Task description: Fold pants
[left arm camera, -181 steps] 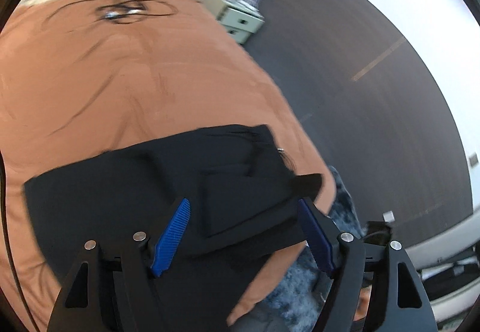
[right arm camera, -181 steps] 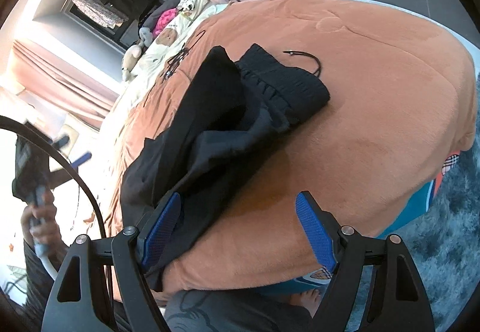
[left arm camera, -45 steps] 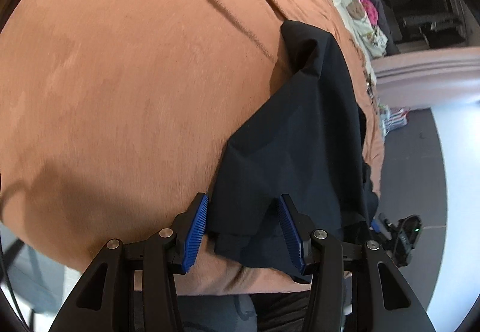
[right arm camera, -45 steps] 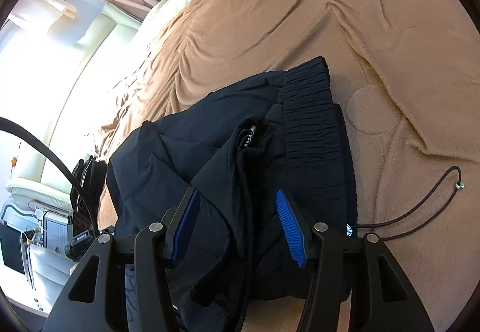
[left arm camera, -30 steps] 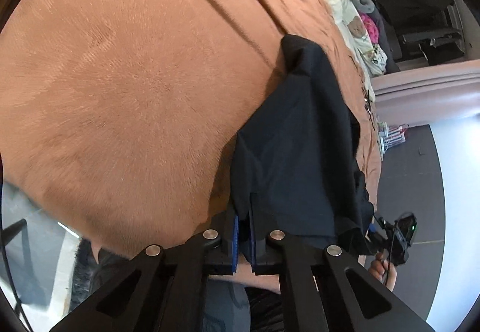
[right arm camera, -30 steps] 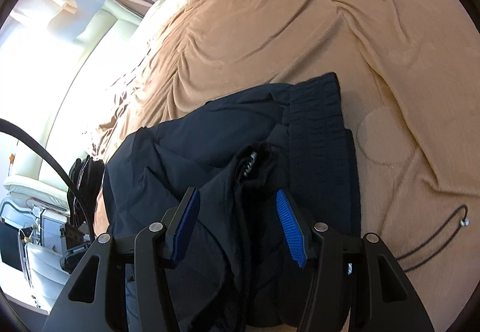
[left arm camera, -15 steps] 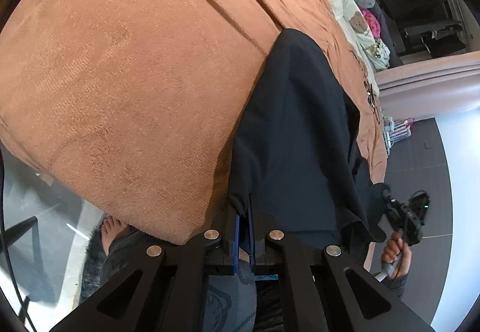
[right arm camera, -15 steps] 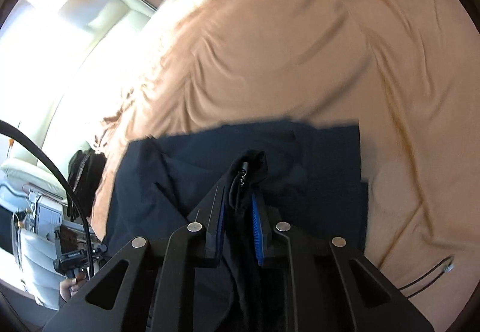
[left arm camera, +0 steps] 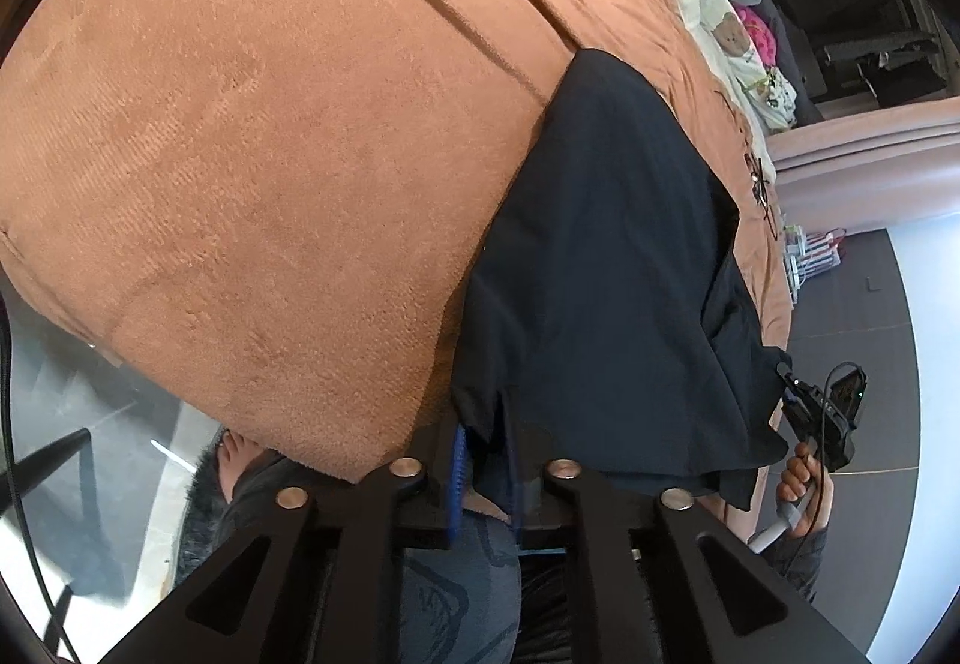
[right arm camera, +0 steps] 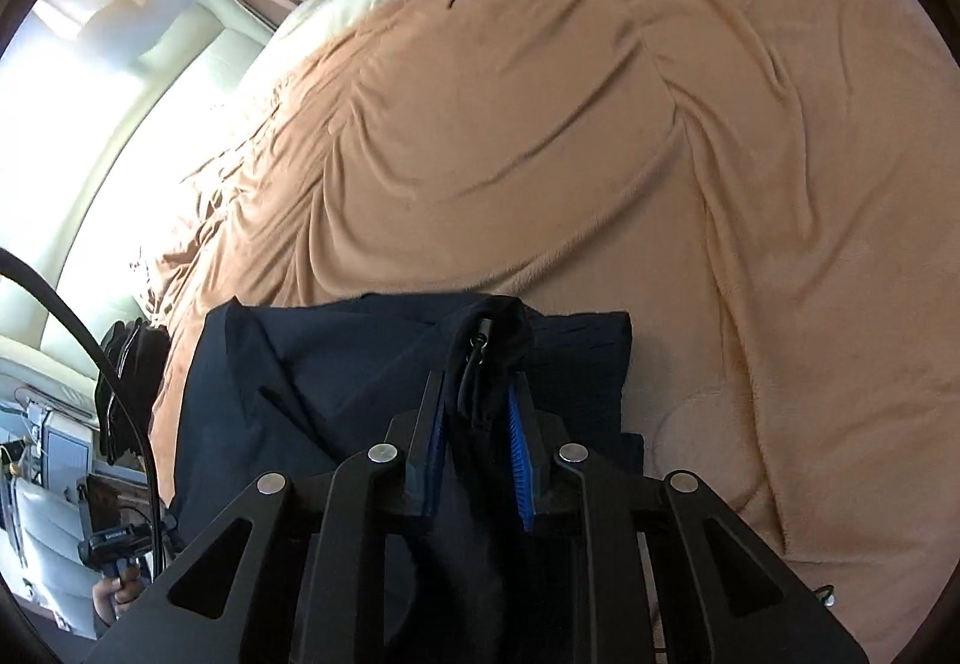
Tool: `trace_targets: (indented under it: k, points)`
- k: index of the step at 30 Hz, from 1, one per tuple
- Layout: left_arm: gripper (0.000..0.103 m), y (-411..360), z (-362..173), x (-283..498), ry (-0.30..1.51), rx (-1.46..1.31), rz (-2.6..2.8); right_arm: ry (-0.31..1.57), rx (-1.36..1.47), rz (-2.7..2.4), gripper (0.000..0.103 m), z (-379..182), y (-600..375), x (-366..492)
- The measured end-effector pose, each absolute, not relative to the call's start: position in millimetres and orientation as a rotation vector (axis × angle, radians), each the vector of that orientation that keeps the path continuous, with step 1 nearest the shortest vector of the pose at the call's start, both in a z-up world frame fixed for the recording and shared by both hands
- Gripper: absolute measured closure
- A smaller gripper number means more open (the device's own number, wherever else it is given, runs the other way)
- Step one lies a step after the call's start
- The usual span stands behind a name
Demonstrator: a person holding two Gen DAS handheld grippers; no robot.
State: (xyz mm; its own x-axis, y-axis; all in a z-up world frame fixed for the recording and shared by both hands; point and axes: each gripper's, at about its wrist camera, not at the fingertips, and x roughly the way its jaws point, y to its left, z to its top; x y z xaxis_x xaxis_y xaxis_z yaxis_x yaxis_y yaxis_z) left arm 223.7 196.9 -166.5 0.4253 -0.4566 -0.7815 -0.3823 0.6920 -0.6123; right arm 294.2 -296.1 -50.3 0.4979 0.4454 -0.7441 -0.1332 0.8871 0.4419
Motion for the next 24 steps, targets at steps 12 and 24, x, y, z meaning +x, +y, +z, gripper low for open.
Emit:
trace_targets:
  k: [12, 24]
  points:
    - [0.071, 198.2, -168.7, 222.1, 1.165, -0.859, -0.041, 0.892, 0.327, 0.446, 0.094, -22.8, -293.5, 318.8]
    - [0.071, 197.8, -162.8, 223.2, 1.155, -0.816, -0.037, 0.982, 0.285, 0.306, 0.051, -45.7, -305.7, 296.8]
